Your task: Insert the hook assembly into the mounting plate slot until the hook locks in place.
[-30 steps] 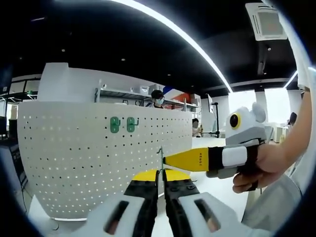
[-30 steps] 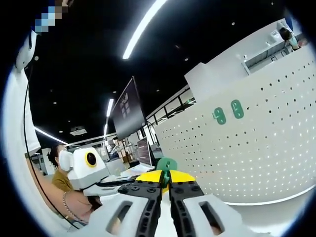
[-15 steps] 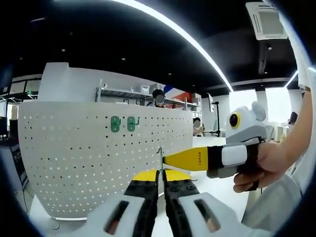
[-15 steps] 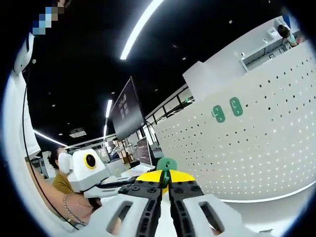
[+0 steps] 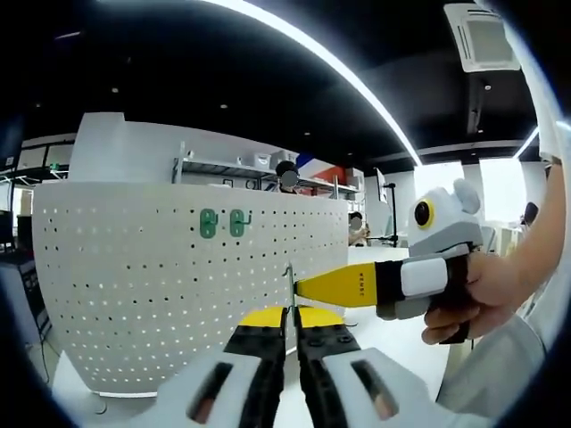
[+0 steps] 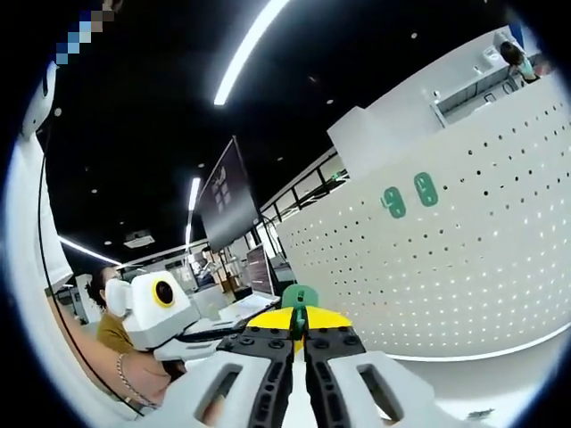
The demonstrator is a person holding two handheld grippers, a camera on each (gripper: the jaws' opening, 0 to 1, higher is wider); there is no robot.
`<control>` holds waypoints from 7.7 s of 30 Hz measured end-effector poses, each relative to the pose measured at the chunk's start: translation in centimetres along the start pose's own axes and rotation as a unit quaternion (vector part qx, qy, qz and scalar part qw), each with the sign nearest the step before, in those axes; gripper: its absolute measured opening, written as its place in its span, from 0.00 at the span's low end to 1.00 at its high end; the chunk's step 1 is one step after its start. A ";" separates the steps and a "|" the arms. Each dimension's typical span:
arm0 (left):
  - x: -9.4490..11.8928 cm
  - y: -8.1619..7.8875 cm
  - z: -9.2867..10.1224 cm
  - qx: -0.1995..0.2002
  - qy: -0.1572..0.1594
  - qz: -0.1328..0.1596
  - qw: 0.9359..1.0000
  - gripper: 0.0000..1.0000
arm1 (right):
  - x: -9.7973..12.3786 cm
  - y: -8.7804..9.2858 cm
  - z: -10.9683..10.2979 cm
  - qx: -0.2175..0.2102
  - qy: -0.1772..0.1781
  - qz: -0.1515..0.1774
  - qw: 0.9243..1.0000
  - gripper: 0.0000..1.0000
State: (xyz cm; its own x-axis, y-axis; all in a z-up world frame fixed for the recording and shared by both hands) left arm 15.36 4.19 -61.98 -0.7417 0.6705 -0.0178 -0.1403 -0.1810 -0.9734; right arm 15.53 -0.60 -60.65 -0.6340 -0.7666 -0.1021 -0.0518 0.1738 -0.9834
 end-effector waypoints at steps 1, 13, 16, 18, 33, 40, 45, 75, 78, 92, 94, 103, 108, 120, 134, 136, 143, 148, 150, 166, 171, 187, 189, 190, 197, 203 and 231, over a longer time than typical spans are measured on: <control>0.0 0.0 0.0 -0.001 0.000 -0.001 1.000 0.03 | 0.0 0.0 0.0 0.000 0.000 0.000 1.000 0.00; -0.1 0.2 0.3 -0.004 0.010 -0.003 1.000 0.20 | 0.0 -0.1 -0.1 -0.007 -0.007 0.002 1.000 0.00; -0.2 0.6 0.3 -0.004 0.010 -0.011 1.000 0.32 | 0.0 -0.2 0.0 -0.008 -0.006 0.003 1.000 0.00; -0.3 0.8 0.2 -0.002 0.009 -0.014 1.000 0.41 | 0.0 -0.1 -0.1 -0.008 -0.007 0.002 1.000 0.00; -0.5 1.6 0.0 0.005 0.004 -0.034 0.999 0.69 | 0.0 -0.4 -0.1 0.090 0.005 -0.025 0.996 0.00; -0.6 1.8 -0.1 0.009 0.001 -0.036 0.999 0.68 | 0.0 -1.2 -0.1 0.172 0.042 -0.040 0.983 0.00; -0.5 1.7 0.0 0.008 0.001 -0.036 0.999 0.68 | 0.2 -1.2 0.6 0.161 0.050 -0.039 0.985 0.00; 1.8 6.0 -0.7 0.016 0.006 -0.104 0.994 0.67 | 0.6 -7.5 7.4 0.163 0.119 0.000 0.979 0.00; 2.2 6.5 -0.9 0.018 0.001 -0.111 0.994 0.67 | 0.6 -7.9 8.1 0.164 0.127 0.001 0.978 0.00; 3.8 8.0 -1.1 0.026 -0.003 -0.126 0.992 0.67 | 0.3 -9.1 11.2 0.171 0.166 0.000 0.971 0.00; 3.9 8.1 -1.2 0.028 -0.004 -0.126 0.992 0.67 | 0.3 -9.3 11.6 0.174 0.173 -0.001 0.969 0.00; 4.2 8.5 -1.2 0.031 -0.004 -0.129 0.991 0.67 | -0.1 -9.6 13.2 0.184 0.200 -0.006 0.962 0.00; 4.2 8.6 -0.9 0.024 0.004 -0.131 0.991 0.68 | -0.2 -9.7 14.1 0.191 0.218 -0.009 0.957 0.00; 4.6 9.3 -0.9 0.026 0.004 -0.144 0.989 0.66 | -1.1 -10.1 15.5 0.211 0.241 -0.009 0.947 0.00; 4.9 9.6 -0.9 0.028 0.003 -0.153 0.988 0.65 | -2.4 -9.8 16.7 0.232 0.257 -0.009 0.938 0.00; 5.0 9.7 -1.1 0.028 0.001 -0.154 0.988 0.65 | -2.5 -9.6 17.0 0.233 0.261 -0.012 0.937 0.00; 5.2 9.6 -1.7 0.032 -0.006 -0.152 0.988 0.64 | -2.7 -9.1 17.4 0.241 0.264 -0.017 0.934 0.00; 5.2 9.7 -1.7 0.036 -0.010 -0.154 0.987 0.64 | -3.0 -9.0 17.8 0.244 0.265 -0.017 0.933 0.00; 5.2 9.7 -1.7 0.036 -0.010 -0.154 0.987 0.64 | -3.2 -9.0 17.9 0.244 0.265 -0.017 0.933 0.00; 5.1 9.8 -2.1 0.045 -0.014 -0.161 0.986 0.62 | -3.9 -8.3 19.1 0.223 0.269 -0.024 0.937 0.00; 5.2 9.9 -2.3 0.047 -0.017 -0.163 0.985 0.62 | -4.0 -8.2 19.1 0.220 0.271 -0.023 0.937 0.00; 5.3 10.1 -2.4 0.050 -0.022 -0.166 0.985 0.60 | -4.3 -7.8 19.1 0.253 0.307 -0.016 0.917 0.01; 5.4 10.1 -2.3 0.051 -0.022 -0.167 0.984 0.60 | -4.4 -7.7 19.0 0.259 0.318 -0.016 0.912 0.01; 5.4 10.1 -2.3 0.051 -0.022 -0.166 0.984 0.60 | -4.4 -7.7 18.9 0.262 0.323 -0.015 0.909 0.01; 5.5 10.2 -2.3 0.050 -0.022 -0.168 0.984 0.60 | -4.5 -7.6 19.0 0.239 0.356 -0.003 0.903 0.01; 5.4 10.1 -2.3 0.054 -0.024 -0.165 0.985 0.59 | -4.6 -7.5 19.0 0.222 0.372 -0.005 0.901 0.01; 5.3 10.1 -2.6 0.054 -0.023 -0.163 0.985 0.58 | -4.8 -7.4 18.2 0.207 0.308 -0.014 0.928 0.19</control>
State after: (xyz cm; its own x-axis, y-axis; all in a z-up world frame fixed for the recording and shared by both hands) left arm 11.69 7.77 -72.53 -0.6745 0.6729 0.3038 -0.4424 -0.0390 -0.8960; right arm 32.95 -9.46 -55.62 -0.9647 -0.2452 -0.0961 0.1451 -0.1904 -0.9709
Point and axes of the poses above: the point that each gripper's makers call its tool centre point, and the gripper's own axes: x roughly backward along the fingers, z roughly to its right, y roughly out of its underside, the point moved 3 cm from there along x, roughly backward along the fingers, and after that the axes turned 13 degrees about x, right-handed, at the moved point
